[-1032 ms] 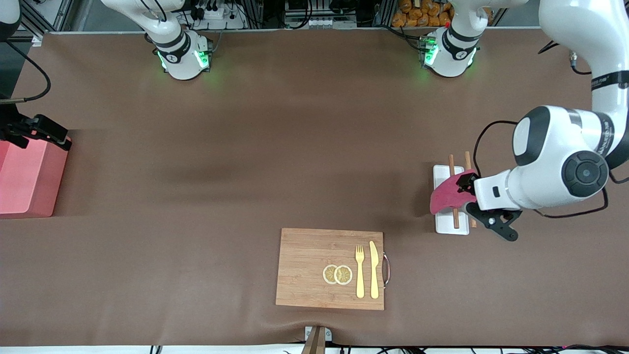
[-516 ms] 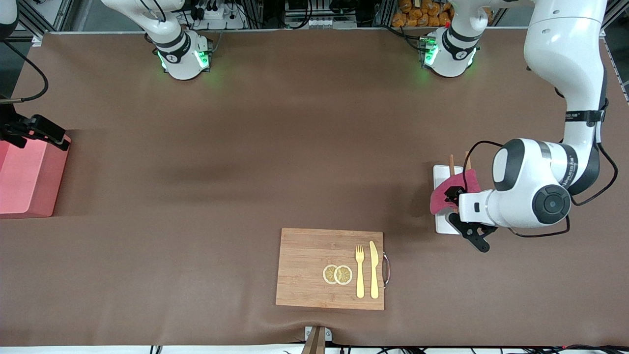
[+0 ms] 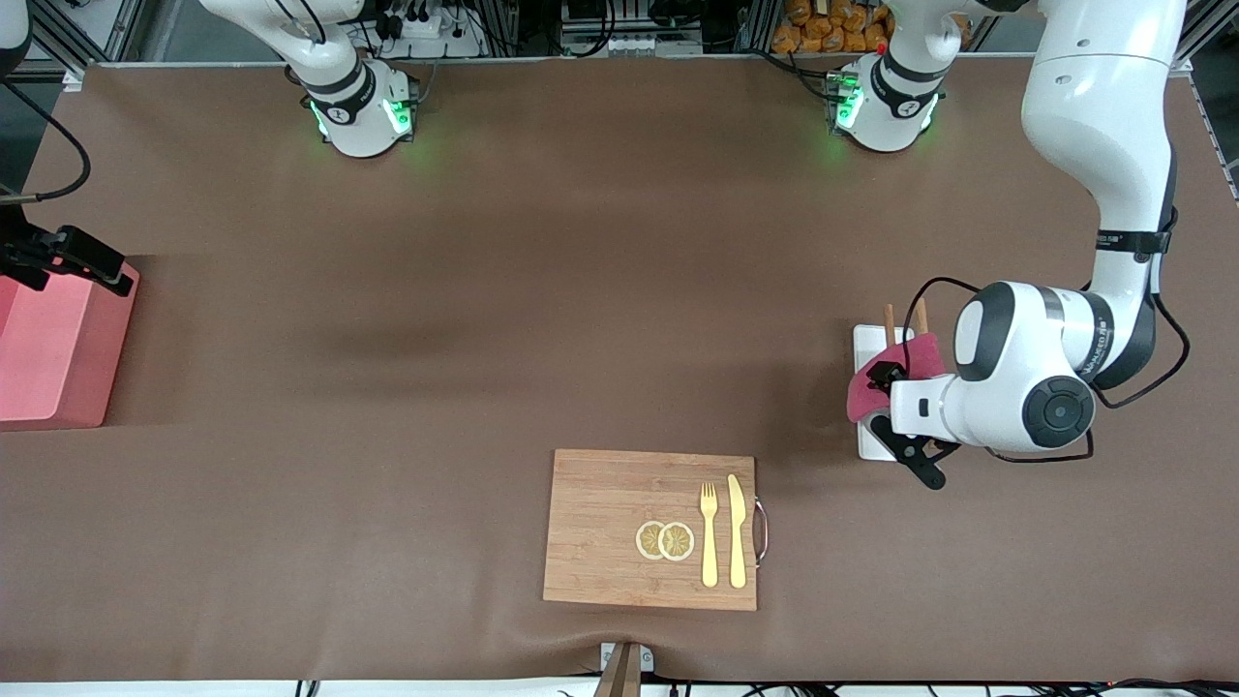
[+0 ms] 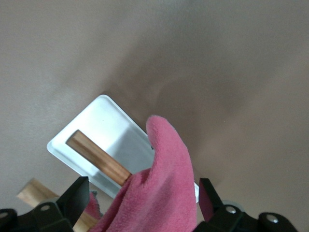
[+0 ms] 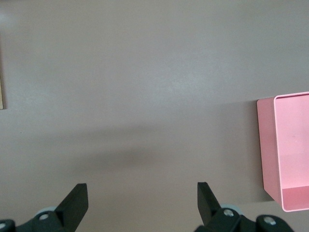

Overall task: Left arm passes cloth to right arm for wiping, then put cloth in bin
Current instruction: 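Grasp the pink cloth with the left gripper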

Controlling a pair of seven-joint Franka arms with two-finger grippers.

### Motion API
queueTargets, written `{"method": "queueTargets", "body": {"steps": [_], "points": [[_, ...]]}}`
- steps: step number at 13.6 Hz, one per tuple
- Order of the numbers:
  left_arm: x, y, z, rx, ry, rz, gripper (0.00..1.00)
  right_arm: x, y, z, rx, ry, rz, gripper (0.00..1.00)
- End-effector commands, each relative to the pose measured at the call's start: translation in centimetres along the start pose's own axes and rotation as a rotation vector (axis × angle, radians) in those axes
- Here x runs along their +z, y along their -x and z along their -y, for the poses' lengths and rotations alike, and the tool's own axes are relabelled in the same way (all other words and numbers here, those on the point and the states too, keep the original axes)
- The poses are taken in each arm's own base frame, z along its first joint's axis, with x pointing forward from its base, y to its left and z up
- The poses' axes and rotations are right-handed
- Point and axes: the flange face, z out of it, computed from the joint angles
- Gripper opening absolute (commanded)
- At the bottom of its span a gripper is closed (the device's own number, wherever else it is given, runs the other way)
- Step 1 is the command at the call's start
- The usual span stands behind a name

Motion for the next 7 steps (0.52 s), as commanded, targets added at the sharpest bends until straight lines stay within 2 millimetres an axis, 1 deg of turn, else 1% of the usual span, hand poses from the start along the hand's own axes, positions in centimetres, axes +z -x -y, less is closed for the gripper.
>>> {"method": "queueTargets", "body": {"steps": [1, 2, 4, 5, 7], "points": [[0.08, 0.54, -0.52, -0.028, 0.033, 0.021, 0.75, -0.15, 0.32, -0.44, -0.009, 0.009, 0.002, 1.0], [0.16, 0.68, -0.63, -0.069, 0.042, 0.035, 0.5, -0.15, 0.32, -0.44, -0.009, 0.009, 0.002, 1.0], [0.04, 0.79, -0.86, -0.14, 0.049, 0.052, 0.08, -0.06, 0.44, -0.44, -0.007, 0.009, 0.013, 1.0], [0.04, 0.79, -0.86, -0.146, 0.049, 0.052, 0.0, -0.03, 0.47, -0.45, -0.007, 0.01, 0.016, 1.0], [-0.23, 0.92, -0.73, -0.147, 0.048, 0.049, 0.0, -0.05, 0.46, -0.62, -0.003, 0.01, 0.014, 1.0]]}}
